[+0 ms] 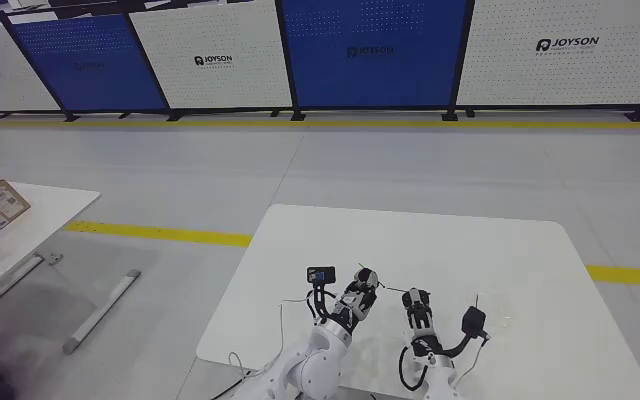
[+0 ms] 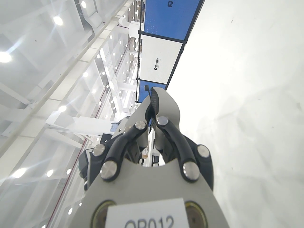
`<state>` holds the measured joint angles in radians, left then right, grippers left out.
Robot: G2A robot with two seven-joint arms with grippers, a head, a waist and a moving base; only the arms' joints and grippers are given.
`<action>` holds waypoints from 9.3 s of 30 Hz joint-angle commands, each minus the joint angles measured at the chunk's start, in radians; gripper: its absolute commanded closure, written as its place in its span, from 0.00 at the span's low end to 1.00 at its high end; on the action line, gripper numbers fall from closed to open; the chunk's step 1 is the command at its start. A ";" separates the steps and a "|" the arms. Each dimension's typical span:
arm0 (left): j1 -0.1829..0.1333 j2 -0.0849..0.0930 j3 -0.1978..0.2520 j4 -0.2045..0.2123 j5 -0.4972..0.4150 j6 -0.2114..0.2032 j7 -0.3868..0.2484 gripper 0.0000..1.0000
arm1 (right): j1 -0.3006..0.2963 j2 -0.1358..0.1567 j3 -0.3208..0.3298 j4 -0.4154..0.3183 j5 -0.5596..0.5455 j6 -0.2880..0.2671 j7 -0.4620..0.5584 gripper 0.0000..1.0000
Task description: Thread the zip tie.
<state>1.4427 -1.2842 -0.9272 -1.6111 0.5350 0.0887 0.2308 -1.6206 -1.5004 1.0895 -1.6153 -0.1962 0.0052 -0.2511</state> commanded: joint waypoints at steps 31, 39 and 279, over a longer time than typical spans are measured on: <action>0.000 0.000 0.000 0.000 0.000 0.000 0.000 1.00 | 0.021 -0.007 0.002 0.020 0.043 0.012 0.037 1.00; 0.000 0.000 0.000 0.000 0.000 0.000 0.000 1.00 | 0.009 -0.004 0.015 0.007 0.044 0.006 0.045 1.00; 0.057 -0.056 -0.111 -0.112 -0.366 0.066 -0.035 1.00 | 0.002 0.009 0.029 0.003 -0.118 -0.032 0.069 0.00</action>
<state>1.5019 -1.3373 -1.0325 -1.7172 0.2245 0.1480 0.1957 -1.6194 -1.4919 1.1224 -1.6136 -0.2725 -0.0260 -0.1724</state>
